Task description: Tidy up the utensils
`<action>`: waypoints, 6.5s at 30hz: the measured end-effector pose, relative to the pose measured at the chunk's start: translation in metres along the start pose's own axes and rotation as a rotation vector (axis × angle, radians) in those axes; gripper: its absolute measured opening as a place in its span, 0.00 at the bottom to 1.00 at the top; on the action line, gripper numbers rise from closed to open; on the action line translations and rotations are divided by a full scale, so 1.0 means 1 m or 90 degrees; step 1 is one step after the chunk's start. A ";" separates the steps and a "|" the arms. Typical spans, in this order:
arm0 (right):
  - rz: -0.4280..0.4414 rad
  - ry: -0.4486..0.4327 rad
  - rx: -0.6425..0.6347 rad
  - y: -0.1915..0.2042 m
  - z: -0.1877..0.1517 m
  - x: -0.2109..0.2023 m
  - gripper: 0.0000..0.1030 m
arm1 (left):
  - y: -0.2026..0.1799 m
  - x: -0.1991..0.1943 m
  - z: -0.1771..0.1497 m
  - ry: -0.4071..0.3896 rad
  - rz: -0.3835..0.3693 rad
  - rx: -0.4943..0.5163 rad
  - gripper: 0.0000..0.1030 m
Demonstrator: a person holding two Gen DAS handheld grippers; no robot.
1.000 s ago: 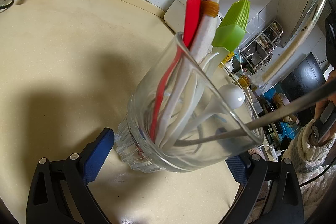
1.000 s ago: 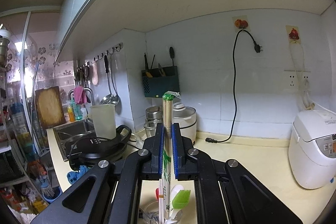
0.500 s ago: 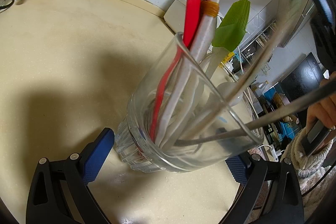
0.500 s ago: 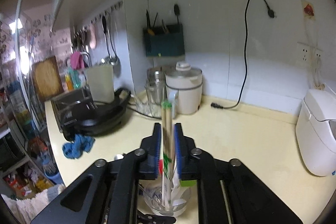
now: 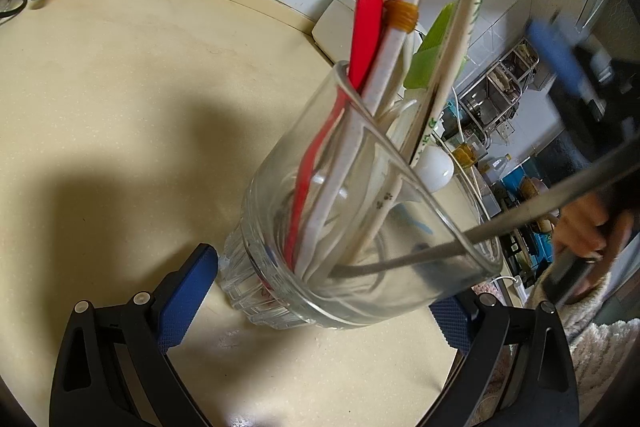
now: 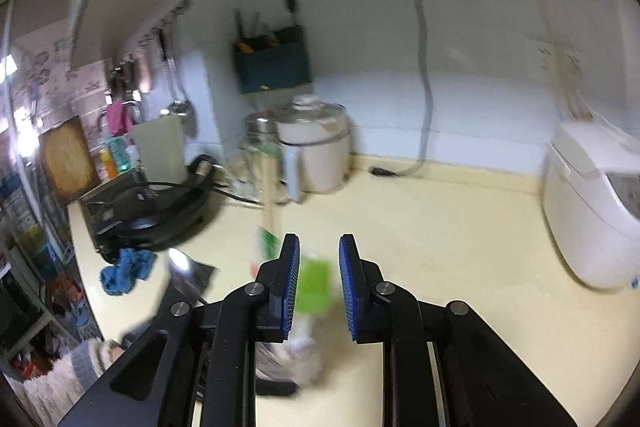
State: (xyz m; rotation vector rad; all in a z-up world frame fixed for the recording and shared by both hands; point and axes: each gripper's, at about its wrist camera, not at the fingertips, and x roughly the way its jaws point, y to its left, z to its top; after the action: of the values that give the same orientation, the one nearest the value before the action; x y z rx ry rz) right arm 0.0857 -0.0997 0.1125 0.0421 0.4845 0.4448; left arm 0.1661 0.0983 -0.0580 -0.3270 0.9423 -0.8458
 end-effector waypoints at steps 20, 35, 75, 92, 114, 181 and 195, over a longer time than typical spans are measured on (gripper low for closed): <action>-0.046 0.185 0.154 -0.143 -0.125 0.013 0.20 | 0.000 0.000 0.000 0.000 0.000 0.000 0.96; -0.069 0.267 0.028 -0.109 -0.142 0.038 0.38 | 0.000 0.000 0.000 0.000 0.000 0.000 0.96; -0.148 0.260 0.021 -0.096 -0.147 0.059 0.36 | 0.000 0.000 0.000 0.000 0.000 0.000 0.96; -0.146 0.252 0.020 -0.095 -0.148 0.056 0.30 | 0.000 0.000 0.000 0.000 0.000 0.000 0.96; -0.101 0.042 0.013 -0.069 -0.117 0.003 0.30 | 0.000 0.000 0.000 0.000 0.000 0.000 0.96; 0.326 -0.073 0.154 0.019 -0.047 0.073 0.30 | 0.000 0.000 -0.001 0.000 0.000 0.000 0.96; 0.293 -0.077 0.133 0.020 -0.055 0.067 0.30 | 0.000 0.000 -0.001 0.000 0.000 0.000 0.96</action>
State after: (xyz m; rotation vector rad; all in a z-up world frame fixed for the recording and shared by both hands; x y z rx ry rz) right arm 0.1057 -0.0563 0.0372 0.3858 0.3990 0.8352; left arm 0.1657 0.0982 -0.0584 -0.3269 0.9422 -0.8459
